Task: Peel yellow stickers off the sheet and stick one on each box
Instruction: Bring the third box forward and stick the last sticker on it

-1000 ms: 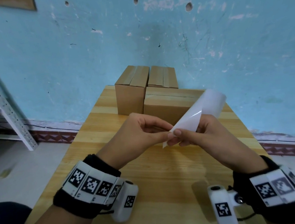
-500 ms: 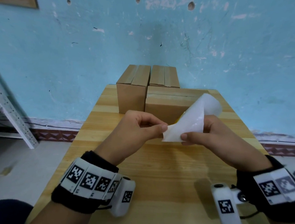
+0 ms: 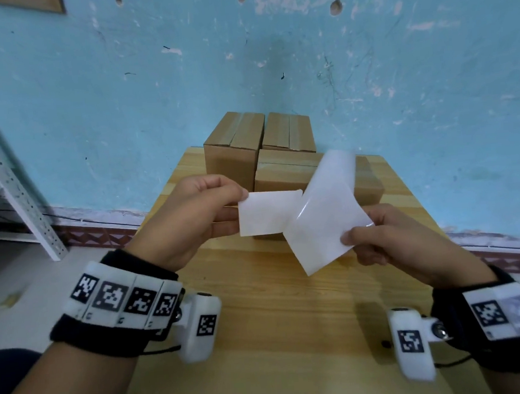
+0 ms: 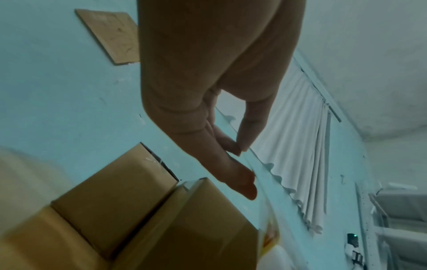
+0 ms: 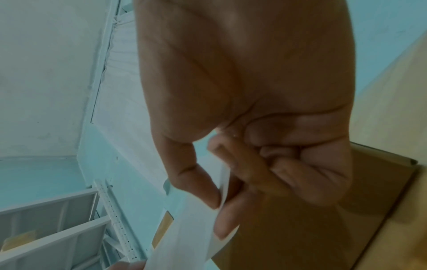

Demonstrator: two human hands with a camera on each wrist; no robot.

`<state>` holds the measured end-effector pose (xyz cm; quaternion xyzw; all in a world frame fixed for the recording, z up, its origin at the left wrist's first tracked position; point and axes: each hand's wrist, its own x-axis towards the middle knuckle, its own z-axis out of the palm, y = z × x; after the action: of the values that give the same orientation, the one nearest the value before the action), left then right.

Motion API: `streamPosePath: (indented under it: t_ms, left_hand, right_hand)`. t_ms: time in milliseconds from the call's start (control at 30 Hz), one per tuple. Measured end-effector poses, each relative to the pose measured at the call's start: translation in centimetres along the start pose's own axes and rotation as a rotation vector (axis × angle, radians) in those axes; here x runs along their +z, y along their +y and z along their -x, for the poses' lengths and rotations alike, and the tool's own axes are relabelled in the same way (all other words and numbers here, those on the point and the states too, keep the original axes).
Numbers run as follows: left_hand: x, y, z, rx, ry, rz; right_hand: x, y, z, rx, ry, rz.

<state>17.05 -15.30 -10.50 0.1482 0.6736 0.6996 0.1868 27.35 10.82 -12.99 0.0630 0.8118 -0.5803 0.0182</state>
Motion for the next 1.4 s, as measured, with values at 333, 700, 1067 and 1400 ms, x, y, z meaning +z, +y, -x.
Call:
streamPosePath:
  t_ms: [333,700,1067,1400]
  left_hand:
    - [-0.6,0.0,-0.1,-0.058,-0.022,-0.028]
    - [-1.0,0.0,-0.2,-0.046,0.002,-0.089]
    - [-1.1,0.0,-0.2,-0.042,-0.003,-0.066]
    - [-0.1,0.2,0.2,-0.076,-0.069,0.008]
  right_hand:
    - [-0.2,0.7,0.0,-0.011,-0.072,0.045]
    - [0.1,0.9,0.3,0.013,-0.260,0.210]
    - [-0.2,1.4,0.2,0.264,-0.245,0.595]
    - [-0.1,1.3,0.2,0.282,-0.031,0.479]
